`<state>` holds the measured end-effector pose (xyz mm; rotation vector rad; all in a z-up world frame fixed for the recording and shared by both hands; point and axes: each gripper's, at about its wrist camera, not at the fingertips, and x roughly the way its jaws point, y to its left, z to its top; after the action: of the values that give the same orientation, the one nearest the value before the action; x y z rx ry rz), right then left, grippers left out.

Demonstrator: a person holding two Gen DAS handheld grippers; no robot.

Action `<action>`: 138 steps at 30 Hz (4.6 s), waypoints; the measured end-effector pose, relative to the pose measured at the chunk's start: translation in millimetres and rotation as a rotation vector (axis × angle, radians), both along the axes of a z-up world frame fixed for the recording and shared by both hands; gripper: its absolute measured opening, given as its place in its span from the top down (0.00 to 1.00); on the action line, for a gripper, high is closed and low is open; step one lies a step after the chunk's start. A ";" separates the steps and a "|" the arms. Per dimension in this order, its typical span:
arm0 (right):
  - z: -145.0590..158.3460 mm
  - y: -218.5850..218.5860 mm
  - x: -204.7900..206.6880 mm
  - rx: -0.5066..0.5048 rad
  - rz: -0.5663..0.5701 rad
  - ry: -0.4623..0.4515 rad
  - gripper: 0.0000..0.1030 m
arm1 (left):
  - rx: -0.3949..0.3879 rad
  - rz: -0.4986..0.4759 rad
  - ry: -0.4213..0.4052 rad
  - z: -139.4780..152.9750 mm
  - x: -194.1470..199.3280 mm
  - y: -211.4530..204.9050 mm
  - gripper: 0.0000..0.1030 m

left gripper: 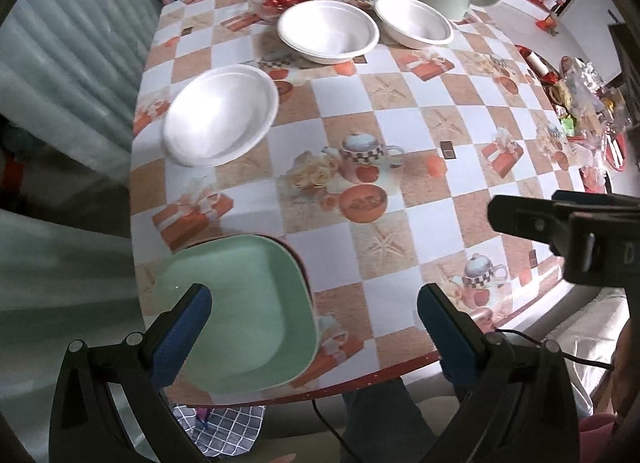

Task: Organize plates and bowls
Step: 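Move the right tool toward a white foam plate on the table, then close the right tool on the white foam plate's rim, then lift the white foam plate with the right tool and carry it over the mint-green plate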

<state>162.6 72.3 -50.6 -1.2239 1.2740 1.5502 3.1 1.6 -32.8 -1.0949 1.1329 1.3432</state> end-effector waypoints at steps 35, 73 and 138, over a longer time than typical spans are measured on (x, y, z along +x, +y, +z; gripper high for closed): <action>-59.1 154.2 10.0 -0.117 -0.025 0.063 0.01 | -0.007 0.117 0.135 -23.2 -6.8 170.1 0.00; -112.6 230.4 -42.8 -0.144 -0.175 0.056 0.01 | -0.014 0.105 0.062 -95.3 -65.6 310.5 0.01; -120.8 109.3 3.5 -0.178 0.078 0.047 0.82 | -0.134 0.103 -0.086 -149.1 70.0 55.9 0.62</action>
<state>166.1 181.5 -171.4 -1.3696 1.4356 1.5552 73.2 57.5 -181.8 -1.3116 1.1290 1.3014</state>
